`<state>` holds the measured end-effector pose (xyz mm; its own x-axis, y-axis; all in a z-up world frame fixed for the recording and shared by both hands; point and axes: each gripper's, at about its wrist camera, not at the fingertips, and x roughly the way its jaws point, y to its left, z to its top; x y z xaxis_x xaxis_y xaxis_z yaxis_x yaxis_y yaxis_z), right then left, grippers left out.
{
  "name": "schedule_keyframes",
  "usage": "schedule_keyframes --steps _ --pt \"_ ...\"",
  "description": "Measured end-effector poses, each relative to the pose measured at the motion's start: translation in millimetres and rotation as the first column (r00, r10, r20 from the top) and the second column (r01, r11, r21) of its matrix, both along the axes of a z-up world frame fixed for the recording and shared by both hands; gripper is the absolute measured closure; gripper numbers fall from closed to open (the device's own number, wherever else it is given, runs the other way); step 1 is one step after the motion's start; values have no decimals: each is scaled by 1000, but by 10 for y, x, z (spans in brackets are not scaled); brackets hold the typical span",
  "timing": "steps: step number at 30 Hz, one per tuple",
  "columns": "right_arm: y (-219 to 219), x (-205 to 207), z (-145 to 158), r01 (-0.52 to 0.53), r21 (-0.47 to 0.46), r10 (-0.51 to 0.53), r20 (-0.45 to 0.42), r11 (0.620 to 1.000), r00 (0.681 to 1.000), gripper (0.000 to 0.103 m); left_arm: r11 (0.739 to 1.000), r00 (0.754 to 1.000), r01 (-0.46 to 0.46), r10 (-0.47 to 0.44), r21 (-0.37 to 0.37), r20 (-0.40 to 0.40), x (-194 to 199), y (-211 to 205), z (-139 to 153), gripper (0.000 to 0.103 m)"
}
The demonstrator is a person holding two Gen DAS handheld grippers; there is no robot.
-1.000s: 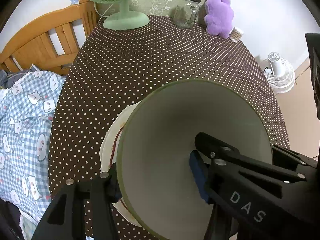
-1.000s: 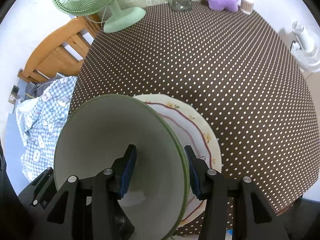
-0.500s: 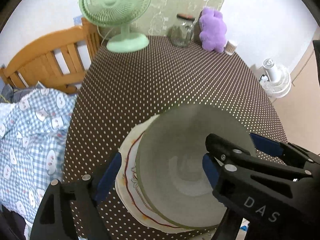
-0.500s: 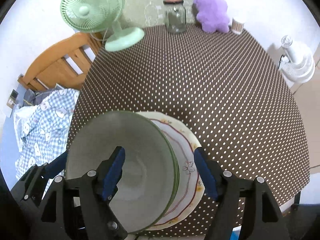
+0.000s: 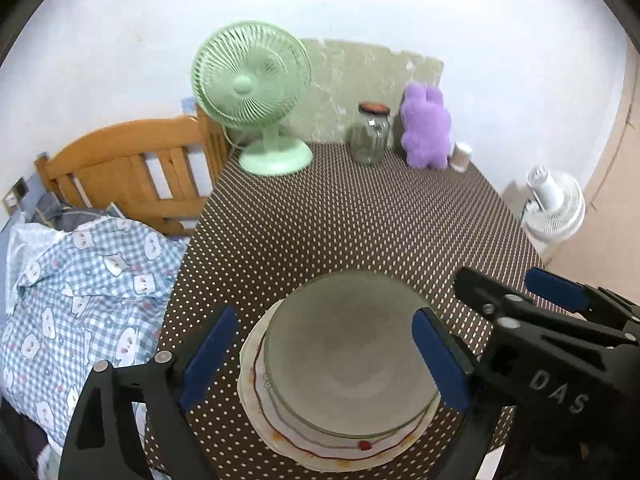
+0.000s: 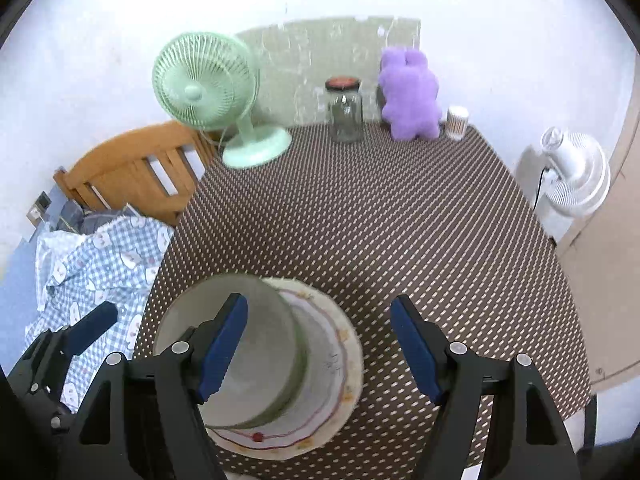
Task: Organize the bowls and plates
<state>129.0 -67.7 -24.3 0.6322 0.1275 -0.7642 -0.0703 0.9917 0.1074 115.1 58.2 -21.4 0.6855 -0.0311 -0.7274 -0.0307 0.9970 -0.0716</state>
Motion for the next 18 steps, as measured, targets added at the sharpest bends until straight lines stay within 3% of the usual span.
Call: schedule_keyframes --steps 8,18 --pt "-511 -230 236 4 -4 -4 88 1000 996 26 993 990 -114 112 22 81 -229 -214 125 11" --pt "-1154 -636 208 64 -33 -57 193 997 979 18 990 974 -134 125 37 190 -614 -621 114 4"
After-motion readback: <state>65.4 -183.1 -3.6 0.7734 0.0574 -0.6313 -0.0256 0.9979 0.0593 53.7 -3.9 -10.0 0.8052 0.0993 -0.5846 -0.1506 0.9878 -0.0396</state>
